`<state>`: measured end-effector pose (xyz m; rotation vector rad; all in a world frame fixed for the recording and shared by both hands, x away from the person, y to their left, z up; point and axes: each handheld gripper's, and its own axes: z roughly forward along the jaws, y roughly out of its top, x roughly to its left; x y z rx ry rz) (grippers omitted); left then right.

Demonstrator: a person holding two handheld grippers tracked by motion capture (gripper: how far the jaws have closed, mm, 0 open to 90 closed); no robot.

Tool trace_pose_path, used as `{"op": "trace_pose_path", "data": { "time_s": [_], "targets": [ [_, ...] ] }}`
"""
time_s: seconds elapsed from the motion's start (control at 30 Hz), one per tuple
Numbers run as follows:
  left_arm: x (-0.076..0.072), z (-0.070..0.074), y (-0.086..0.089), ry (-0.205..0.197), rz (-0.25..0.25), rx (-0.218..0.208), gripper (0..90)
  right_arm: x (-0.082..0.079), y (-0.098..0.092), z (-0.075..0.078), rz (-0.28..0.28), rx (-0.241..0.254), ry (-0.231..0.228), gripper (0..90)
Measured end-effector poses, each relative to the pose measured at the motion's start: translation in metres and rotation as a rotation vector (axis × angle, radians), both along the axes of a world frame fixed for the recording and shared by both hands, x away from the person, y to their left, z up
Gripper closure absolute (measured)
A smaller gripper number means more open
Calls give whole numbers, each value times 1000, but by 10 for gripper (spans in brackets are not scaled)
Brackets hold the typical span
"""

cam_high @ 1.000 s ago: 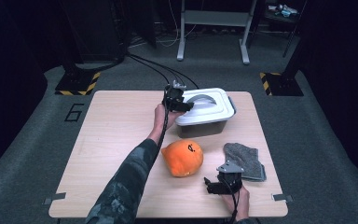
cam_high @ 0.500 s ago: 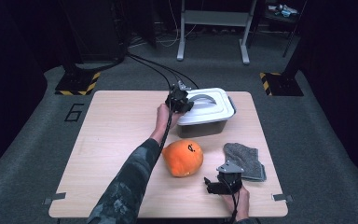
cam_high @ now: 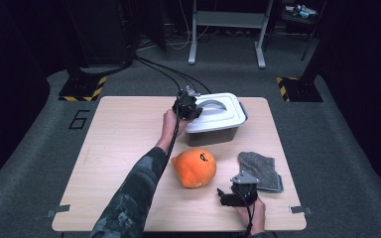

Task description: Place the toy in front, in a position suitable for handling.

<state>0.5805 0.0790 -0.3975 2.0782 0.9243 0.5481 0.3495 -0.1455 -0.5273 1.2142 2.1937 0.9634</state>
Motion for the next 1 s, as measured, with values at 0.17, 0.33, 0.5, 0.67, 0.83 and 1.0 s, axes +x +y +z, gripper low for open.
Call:
{"op": "trace_pose_path", "data": {
  "time_s": [0.17,0.33,0.5,0.67,0.83,1.0],
  "targets": [
    [0,0,13,-3,-2,1,661,0,1,-1,-3,14,5,81],
    [-1,-1,25,-6,6,-3,661,0,1,0,-5,6,4,82],
    [-5,-1,37,-4,15,-4,661,0,1,-1,-2,2,7,83],
    [-8,-2,50,-10,36,-12,661,0,1,0,0,3,10,83],
    [-10,-2,62,-6,56,-11,661,1,1,-1,-6,-3,5,84],
    [-12,-3,78,-9,81,-14,662,1,2,-1,-6,-3,7,85]
  ]
}}
